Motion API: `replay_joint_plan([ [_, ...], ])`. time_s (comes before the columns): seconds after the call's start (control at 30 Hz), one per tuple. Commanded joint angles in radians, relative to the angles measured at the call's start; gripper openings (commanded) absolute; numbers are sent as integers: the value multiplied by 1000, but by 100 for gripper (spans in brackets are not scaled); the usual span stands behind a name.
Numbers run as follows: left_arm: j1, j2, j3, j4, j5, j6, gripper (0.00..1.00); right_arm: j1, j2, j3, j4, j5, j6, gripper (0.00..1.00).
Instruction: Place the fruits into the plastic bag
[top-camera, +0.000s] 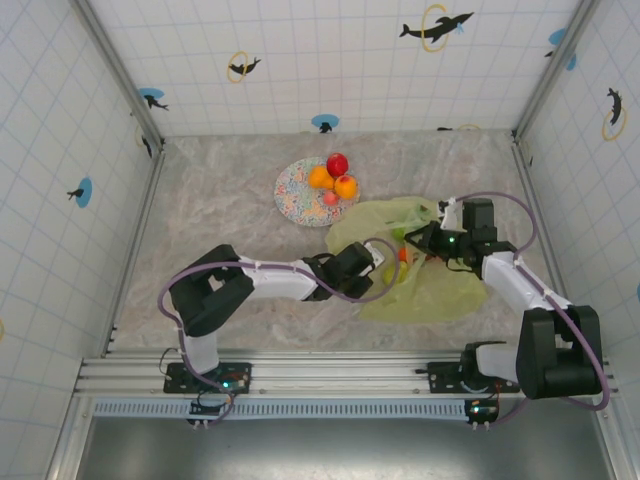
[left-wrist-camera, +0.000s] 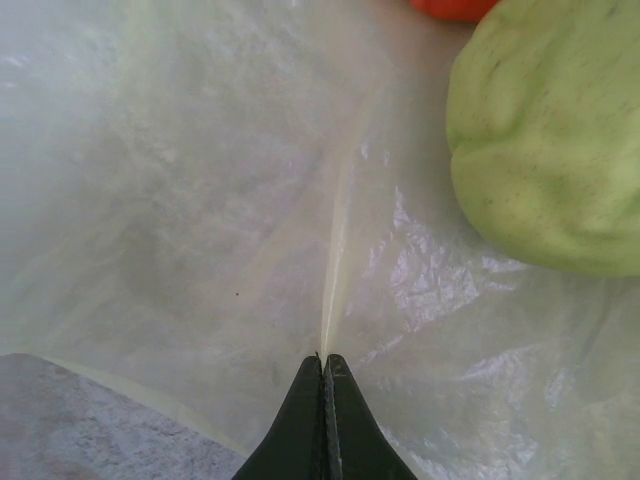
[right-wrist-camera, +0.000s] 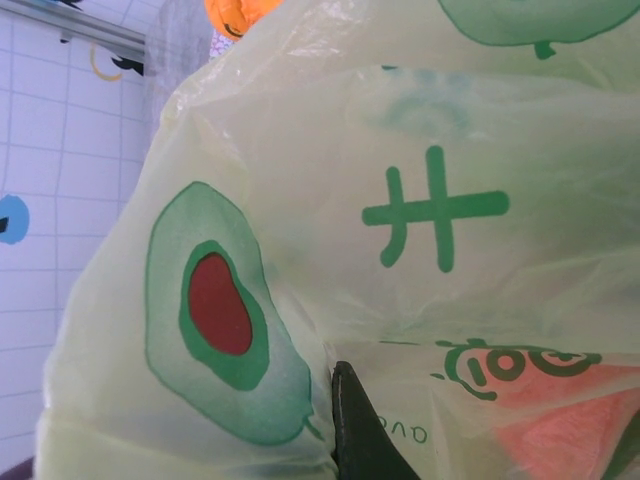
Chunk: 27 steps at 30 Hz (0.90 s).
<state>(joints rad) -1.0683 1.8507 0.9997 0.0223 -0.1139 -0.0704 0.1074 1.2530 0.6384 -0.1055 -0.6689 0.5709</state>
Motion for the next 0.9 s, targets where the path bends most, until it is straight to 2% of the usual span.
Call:
replay_joint_plan([
  [0.0, -4, -76, 21, 68, -28, 43, 0, -12, -9, 42, -82, 58, -71, 0],
  [0.3, -4, -149, 103, 51, -32, 91, 0, -20, -48, 98, -119, 86, -82, 0],
  [0.57, -5, -240, 168, 59, 60, 83, 0, -32, -103, 182, -156, 126, -87, 0],
  [0.73, -5, -275, 167, 86, 97, 64, 0, -41, -119, 249, -213, 145, -112, 0],
  [0.87, -5, -276, 141, 86, 78, 54, 0, -47, -119, 291, -268, 191, -153, 0],
])
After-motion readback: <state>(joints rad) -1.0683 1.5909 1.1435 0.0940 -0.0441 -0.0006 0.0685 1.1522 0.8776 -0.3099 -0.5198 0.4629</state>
